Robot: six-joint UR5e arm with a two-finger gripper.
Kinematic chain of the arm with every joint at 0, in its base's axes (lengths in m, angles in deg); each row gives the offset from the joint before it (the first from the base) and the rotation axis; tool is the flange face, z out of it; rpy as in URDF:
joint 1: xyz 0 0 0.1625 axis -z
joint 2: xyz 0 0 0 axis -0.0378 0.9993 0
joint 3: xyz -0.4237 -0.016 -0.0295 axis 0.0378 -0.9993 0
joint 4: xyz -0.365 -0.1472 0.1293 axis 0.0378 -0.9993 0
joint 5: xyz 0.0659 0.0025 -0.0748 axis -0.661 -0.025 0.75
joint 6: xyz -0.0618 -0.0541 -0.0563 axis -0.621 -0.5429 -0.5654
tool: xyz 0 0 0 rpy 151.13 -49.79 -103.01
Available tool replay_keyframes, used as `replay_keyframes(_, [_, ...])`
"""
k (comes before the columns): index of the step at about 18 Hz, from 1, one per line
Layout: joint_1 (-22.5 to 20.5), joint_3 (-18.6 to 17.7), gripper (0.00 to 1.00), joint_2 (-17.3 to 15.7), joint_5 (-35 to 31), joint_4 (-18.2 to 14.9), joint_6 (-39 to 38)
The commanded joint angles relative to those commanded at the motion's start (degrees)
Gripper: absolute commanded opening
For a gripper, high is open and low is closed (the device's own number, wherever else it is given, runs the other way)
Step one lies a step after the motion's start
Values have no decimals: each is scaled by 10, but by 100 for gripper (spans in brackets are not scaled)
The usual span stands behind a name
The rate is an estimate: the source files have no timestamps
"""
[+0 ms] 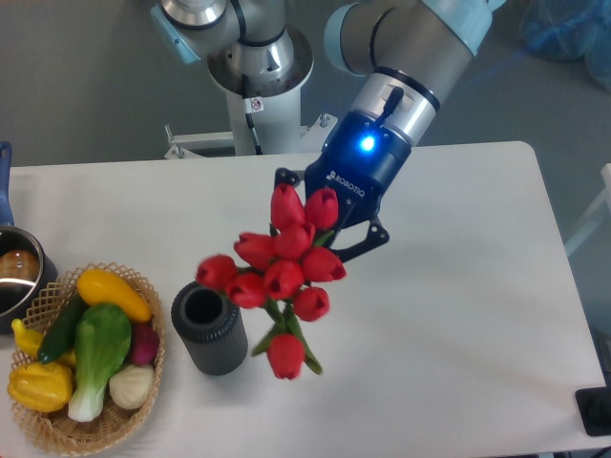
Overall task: Insert the flowers into the vase
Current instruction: 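Lower the tulip stems into the vase opening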
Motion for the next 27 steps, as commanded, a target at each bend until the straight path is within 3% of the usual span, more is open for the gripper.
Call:
replay_keyframes(3, [4,-12,10,0,41,0,-1])
replay_keyframes(9, [8,-42,11,4,97,0,5])
replay_keyframes(27, [24,-58,11,43,75,0,52])
